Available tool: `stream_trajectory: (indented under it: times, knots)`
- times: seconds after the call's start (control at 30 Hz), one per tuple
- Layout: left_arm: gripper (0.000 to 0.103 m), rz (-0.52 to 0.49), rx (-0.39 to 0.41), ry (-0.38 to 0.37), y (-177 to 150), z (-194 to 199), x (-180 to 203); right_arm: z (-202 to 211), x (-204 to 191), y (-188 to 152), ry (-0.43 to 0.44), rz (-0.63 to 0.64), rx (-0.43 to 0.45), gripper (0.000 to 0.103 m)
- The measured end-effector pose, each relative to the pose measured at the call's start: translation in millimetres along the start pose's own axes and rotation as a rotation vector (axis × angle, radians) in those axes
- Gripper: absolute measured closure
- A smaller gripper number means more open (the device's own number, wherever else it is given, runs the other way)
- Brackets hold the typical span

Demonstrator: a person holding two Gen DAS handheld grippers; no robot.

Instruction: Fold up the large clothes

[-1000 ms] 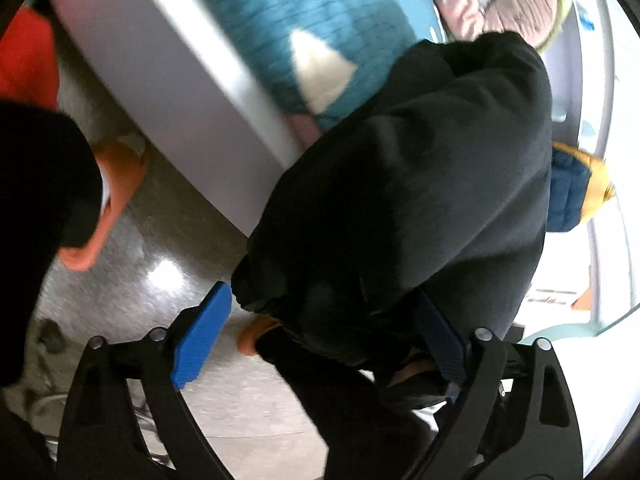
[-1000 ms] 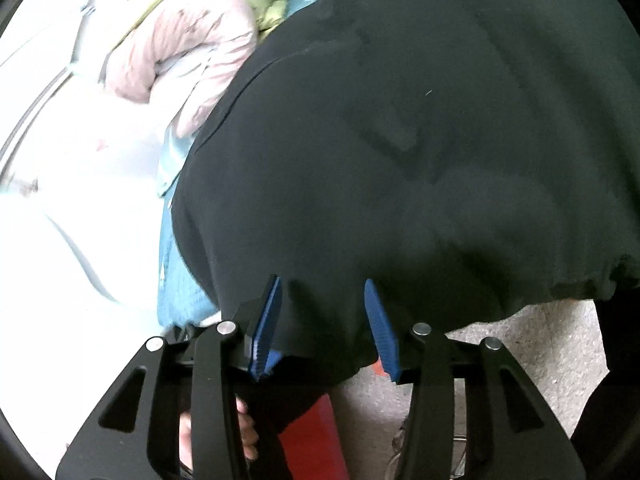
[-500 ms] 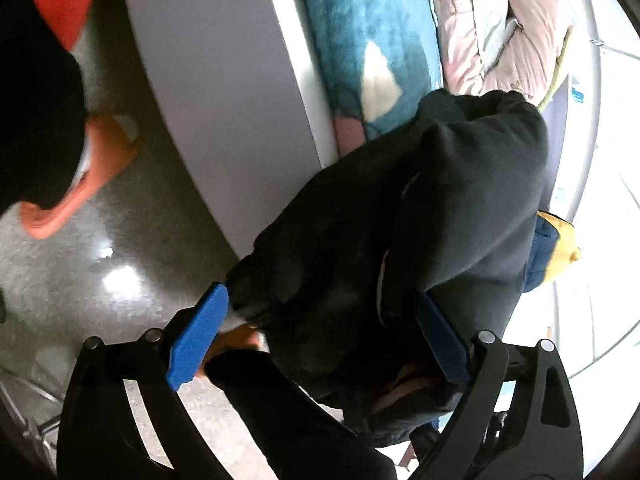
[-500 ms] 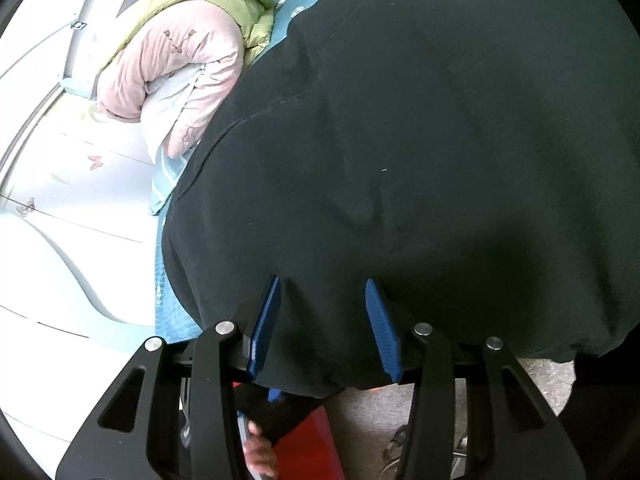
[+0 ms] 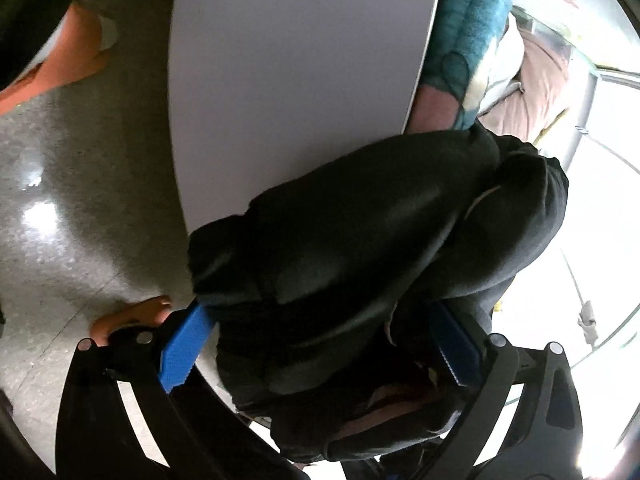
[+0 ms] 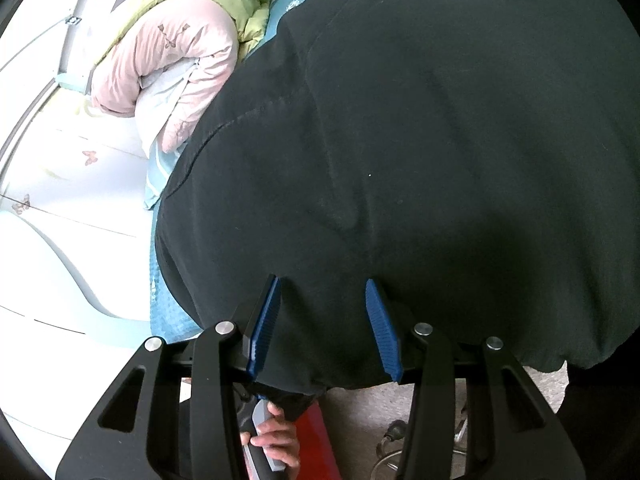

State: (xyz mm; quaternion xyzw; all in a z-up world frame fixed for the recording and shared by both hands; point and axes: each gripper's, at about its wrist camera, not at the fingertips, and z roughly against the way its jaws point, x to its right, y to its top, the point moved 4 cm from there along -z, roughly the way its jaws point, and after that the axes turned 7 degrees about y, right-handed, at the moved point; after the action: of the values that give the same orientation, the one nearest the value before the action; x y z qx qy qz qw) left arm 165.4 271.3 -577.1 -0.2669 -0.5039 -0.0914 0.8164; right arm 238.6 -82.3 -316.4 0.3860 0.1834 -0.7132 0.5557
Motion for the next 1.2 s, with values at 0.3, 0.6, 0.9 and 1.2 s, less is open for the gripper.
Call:
stream_trajectory:
  times: [0.3, 0.6, 0.9, 1.2]
  knots:
    - [0.016, -0.044, -0.014, -0.001, -8.2, 8.5, 23.4, -1.7, -5.0, 1.7, -0.013, 0.031, -0.006, 0.059]
    - [0.029, -0.31, -0.101, 0.05, -48.2, 21.0, 94.8, 5.2, -26.6, -16.0, -0.035, 0.175, 0.003, 0.058]
    - [0.034, -0.414, -0.122, 0.093, -58.2, 27.2, 123.1, -2.9, -71.7, -66.7, -0.199, 0.643, -0.005, 0.042]
    - [0.034, -0.392, -0.155, 0.109, -52.2, 24.9, 133.0, -56.6, -77.5, -127.5, -0.429, 1.074, 0.022, 0.021]
